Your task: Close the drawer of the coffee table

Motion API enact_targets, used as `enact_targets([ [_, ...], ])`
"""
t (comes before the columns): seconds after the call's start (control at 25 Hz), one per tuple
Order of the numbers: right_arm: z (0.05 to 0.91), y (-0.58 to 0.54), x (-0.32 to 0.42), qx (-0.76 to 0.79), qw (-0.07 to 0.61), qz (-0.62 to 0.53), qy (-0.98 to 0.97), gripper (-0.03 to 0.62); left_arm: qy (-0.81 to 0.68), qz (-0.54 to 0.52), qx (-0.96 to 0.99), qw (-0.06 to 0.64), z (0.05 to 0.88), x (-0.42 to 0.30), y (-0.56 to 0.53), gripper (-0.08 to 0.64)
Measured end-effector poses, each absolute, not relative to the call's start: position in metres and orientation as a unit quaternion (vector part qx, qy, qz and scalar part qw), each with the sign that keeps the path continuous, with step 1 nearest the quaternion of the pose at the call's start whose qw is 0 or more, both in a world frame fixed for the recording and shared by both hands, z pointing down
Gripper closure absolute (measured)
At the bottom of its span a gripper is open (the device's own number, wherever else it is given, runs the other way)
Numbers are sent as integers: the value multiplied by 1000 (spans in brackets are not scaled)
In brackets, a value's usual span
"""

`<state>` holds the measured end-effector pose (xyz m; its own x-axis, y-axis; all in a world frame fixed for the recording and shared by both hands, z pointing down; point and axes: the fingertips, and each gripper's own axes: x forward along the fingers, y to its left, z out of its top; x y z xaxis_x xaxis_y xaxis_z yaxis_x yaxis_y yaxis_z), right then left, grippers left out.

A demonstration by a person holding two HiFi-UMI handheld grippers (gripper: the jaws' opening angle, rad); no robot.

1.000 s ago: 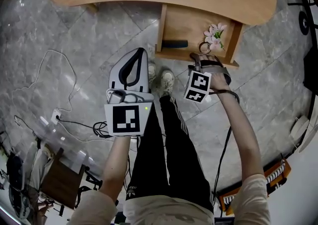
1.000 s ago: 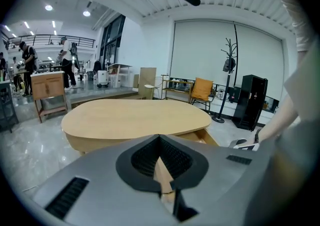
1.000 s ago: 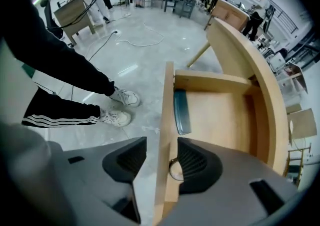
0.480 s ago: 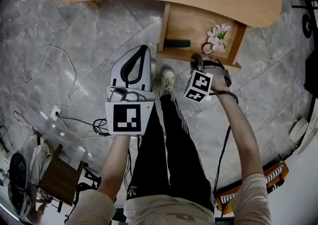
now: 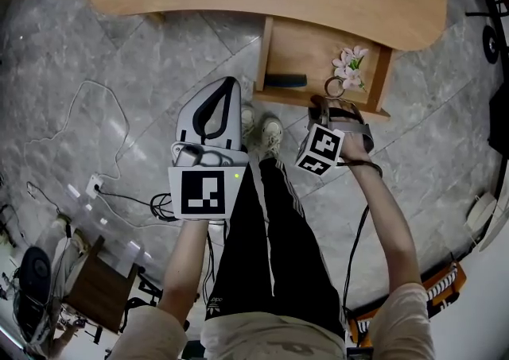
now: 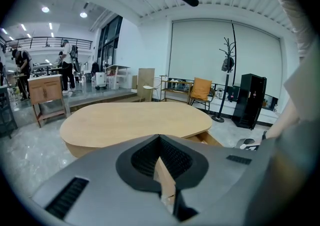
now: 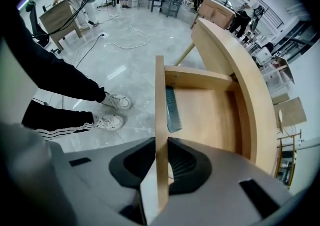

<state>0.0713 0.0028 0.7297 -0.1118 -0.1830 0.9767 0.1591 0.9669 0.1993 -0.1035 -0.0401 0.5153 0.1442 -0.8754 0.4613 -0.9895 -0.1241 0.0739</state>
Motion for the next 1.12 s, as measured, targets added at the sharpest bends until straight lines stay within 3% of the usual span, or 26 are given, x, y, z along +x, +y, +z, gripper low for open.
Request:
enact_targets([
  [0.52, 706, -27, 75, 61, 671, -147, -725, 509, -622, 171, 747, 160, 498, -95, -48, 552],
  [1.12, 709, -94, 59, 100, 662, -175, -722, 505, -617, 175, 743, 189, 522, -101, -58, 553],
])
